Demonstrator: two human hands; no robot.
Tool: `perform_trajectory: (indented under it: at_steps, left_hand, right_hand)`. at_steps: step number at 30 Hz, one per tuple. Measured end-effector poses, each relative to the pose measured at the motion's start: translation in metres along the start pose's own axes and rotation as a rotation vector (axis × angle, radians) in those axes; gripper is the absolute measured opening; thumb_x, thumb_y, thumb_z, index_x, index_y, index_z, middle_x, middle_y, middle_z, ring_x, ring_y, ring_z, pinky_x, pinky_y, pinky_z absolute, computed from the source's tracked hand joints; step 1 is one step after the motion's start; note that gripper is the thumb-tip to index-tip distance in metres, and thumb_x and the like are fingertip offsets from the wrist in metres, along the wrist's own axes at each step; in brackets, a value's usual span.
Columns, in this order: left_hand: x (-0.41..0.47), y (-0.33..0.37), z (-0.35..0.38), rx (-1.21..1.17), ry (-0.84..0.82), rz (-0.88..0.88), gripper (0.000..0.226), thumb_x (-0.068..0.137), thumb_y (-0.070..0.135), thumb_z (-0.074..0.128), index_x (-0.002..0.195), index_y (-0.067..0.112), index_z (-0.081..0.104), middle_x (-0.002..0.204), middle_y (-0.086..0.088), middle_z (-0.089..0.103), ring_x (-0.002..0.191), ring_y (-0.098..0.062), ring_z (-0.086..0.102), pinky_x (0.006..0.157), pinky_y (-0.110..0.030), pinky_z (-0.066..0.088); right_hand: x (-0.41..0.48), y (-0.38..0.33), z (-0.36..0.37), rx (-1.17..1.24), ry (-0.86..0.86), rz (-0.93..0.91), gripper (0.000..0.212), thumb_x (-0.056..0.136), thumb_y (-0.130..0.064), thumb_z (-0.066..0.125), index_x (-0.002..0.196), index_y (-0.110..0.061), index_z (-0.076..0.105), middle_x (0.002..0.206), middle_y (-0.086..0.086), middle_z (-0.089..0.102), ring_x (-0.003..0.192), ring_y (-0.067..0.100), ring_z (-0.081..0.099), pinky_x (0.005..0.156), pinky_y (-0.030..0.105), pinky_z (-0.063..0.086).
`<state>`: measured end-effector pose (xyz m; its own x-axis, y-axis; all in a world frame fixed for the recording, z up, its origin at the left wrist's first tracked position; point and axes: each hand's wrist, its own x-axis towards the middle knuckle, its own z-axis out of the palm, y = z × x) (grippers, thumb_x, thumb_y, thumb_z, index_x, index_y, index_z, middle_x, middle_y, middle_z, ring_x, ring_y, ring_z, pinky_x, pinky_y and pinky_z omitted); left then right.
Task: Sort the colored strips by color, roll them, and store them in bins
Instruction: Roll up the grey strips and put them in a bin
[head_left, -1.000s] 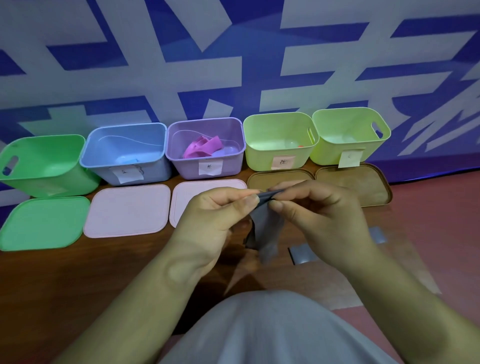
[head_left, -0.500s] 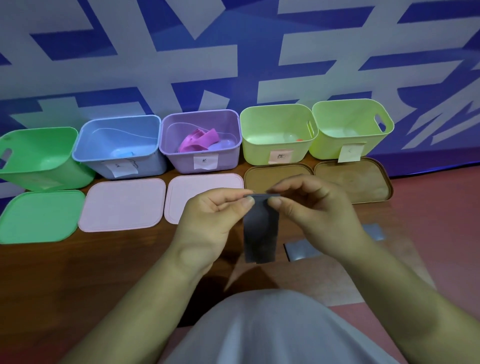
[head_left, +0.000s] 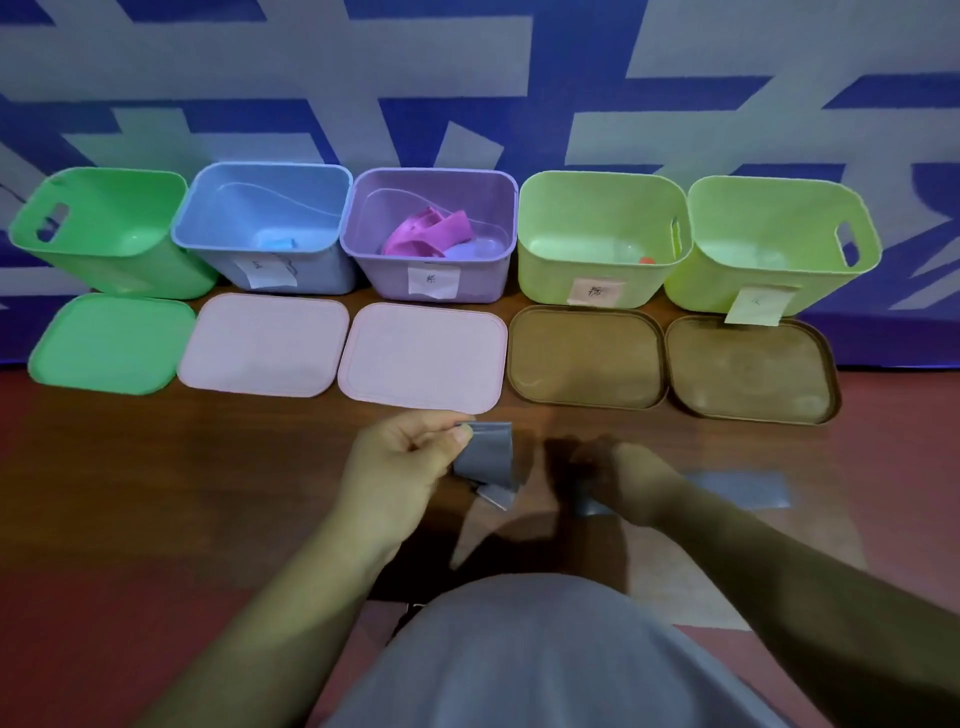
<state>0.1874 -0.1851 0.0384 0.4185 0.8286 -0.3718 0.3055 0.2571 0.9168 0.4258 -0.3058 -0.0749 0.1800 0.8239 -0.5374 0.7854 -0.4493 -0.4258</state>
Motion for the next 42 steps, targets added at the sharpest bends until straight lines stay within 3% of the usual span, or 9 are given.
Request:
perform_trajectory:
  at_steps: [4,7,15,20,27,30,35,39,42]
  left_hand:
    - [-0.003,-0.005,0.005,-0.087,0.098,-0.057,0.028,0.091,0.001,0.065,0.082,0.024,0.077,0.080,0.006,0.077,0.075,-0.007,0.068,0.073,-0.025,0.055]
    - [-0.005,-0.009,0.007,-0.112,0.156,-0.069,0.023,0.090,0.000,0.066,0.087,0.020,0.076,0.083,0.004,0.078,0.077,-0.007,0.070,0.080,-0.033,0.056]
    - [-0.006,-0.010,0.011,-0.167,0.197,-0.073,0.022,0.091,-0.001,0.064,0.091,0.017,0.076,0.084,0.001,0.077,0.079,-0.008,0.069,0.075,-0.023,0.056]
    - [-0.005,-0.003,0.014,-0.184,0.182,-0.074,0.018,0.090,0.001,0.066,0.092,0.016,0.075,0.085,-0.007,0.075,0.079,-0.014,0.064,0.074,-0.027,0.053]
    - [0.003,0.021,0.010,-0.233,0.084,-0.056,0.019,0.090,0.000,0.064,0.093,0.014,0.075,0.085,0.000,0.076,0.081,-0.012,0.067,0.077,-0.026,0.054]
    - [0.007,0.038,0.006,-0.202,0.031,-0.011,0.016,0.090,0.004,0.065,0.097,0.013,0.076,0.094,-0.003,0.078,0.088,-0.016,0.071,0.083,-0.031,0.055]
    - [0.001,0.074,0.000,-0.239,-0.060,0.054,0.018,0.090,0.005,0.066,0.088,0.016,0.080,0.094,-0.003,0.078,0.089,-0.018,0.073,0.092,-0.040,0.054]
    - [-0.006,0.101,-0.007,-0.242,-0.126,0.098,0.026,0.088,0.009,0.068,0.080,0.030,0.081,0.089,0.000,0.078,0.091,-0.019,0.069,0.098,-0.045,0.050]
    - [-0.016,0.118,-0.013,-0.257,-0.196,0.141,0.015,0.079,0.018,0.073,0.081,0.031,0.081,0.086,0.002,0.077,0.089,-0.018,0.067,0.096,-0.042,0.050]
  right_hand:
    - [0.018,0.006,0.010,-0.091,-0.131,0.005,0.056,0.080,-0.022,0.075,0.133,-0.024,0.058,0.133,0.003,0.059,0.117,0.022,0.059,0.100,0.032,0.046]
    - [0.025,0.008,0.013,-0.116,-0.130,-0.044,0.042,0.080,-0.023,0.074,0.120,-0.022,0.064,0.121,0.002,0.067,0.108,0.023,0.064,0.089,0.030,0.048]
    - [0.025,0.018,0.008,-0.086,-0.167,-0.116,0.024,0.084,-0.033,0.072,0.106,-0.026,0.070,0.107,-0.002,0.071,0.097,0.018,0.066,0.074,0.021,0.038]
    - [0.011,0.018,-0.012,0.001,-0.144,-0.108,0.014,0.081,-0.029,0.071,0.095,-0.031,0.075,0.100,-0.007,0.073,0.085,0.010,0.065,0.072,0.022,0.046]
    - [-0.033,-0.018,-0.061,0.219,0.087,-0.106,0.009,0.079,-0.021,0.073,0.072,-0.027,0.072,0.072,-0.008,0.073,0.064,0.004,0.067,0.061,0.026,0.053]
    - [-0.059,-0.046,-0.082,0.348,0.211,-0.148,0.015,0.080,-0.013,0.077,0.077,-0.028,0.074,0.077,-0.019,0.073,0.071,-0.003,0.067,0.066,0.014,0.050]
    - [-0.100,-0.099,-0.112,0.461,0.409,-0.281,0.010,0.081,-0.011,0.078,0.080,-0.020,0.073,0.079,-0.009,0.073,0.074,0.007,0.068,0.069,0.026,0.055]
    - [-0.122,-0.134,-0.127,0.500,0.592,-0.479,0.007,0.079,-0.015,0.080,0.079,-0.017,0.073,0.082,-0.007,0.069,0.082,0.014,0.066,0.073,0.021,0.050]
    - [-0.130,-0.151,-0.132,0.545,0.742,-0.552,0.009,0.076,-0.019,0.080,0.079,-0.025,0.073,0.100,-0.007,0.063,0.097,0.014,0.063,0.083,0.016,0.044]
